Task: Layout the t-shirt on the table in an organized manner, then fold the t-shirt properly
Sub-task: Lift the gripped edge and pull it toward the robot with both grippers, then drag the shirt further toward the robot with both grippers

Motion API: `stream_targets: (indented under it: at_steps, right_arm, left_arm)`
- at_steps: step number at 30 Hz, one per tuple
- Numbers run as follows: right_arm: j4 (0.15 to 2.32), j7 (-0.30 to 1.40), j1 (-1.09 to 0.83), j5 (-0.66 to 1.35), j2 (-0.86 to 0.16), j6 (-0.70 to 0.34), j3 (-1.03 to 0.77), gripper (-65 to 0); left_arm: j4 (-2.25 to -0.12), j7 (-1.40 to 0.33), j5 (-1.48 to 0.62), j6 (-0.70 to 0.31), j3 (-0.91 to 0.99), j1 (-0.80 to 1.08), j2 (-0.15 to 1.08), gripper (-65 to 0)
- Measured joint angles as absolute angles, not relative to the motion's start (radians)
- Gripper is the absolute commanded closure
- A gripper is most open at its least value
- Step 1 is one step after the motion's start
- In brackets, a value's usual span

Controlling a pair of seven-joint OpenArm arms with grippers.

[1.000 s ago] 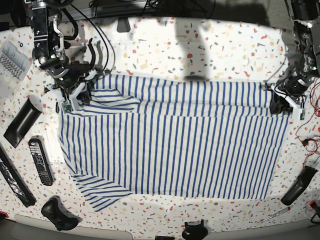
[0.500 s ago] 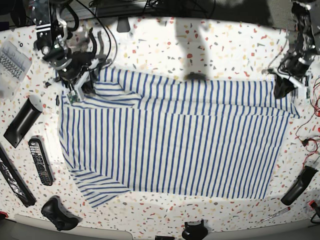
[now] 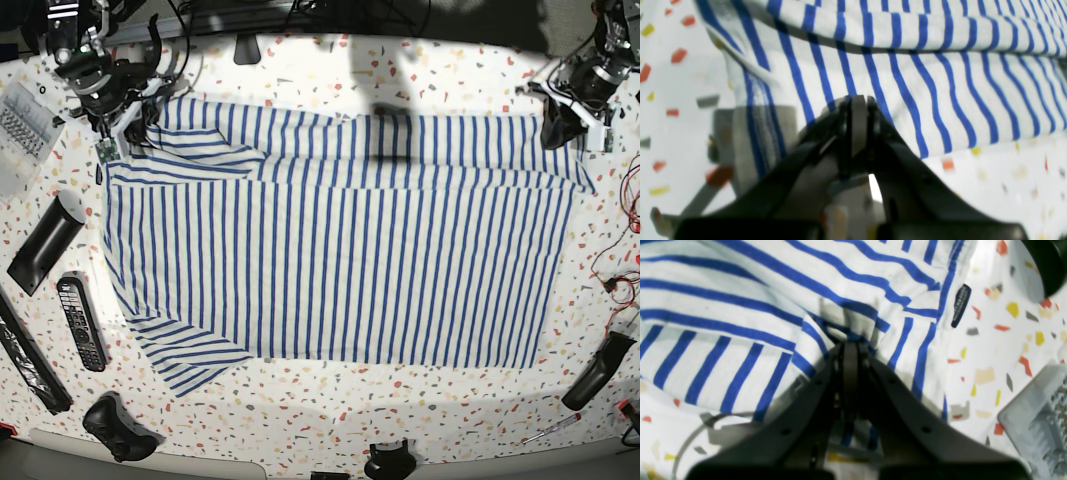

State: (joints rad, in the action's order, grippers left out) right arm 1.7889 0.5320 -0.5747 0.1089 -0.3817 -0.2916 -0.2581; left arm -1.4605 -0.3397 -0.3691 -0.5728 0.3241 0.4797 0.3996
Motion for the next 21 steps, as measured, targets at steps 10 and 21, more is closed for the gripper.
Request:
stream_targets:
  at_steps: [10,21]
  right_arm:
    - [1.808,0.522,-0.686,0.108,-0.383,-0.311,-0.264,0.0]
    - [1.917,0.575,-0.844,0.105,-0.382,-0.315,-0.279,0.0]
  left_arm:
    - [-1.532,-0.342,-0.384,-0.574,0.327,0.624,0.402,0.0]
    - [-1.541,-0.318,-0.371,-0.577,0.329,0.685,0.407,0.0]
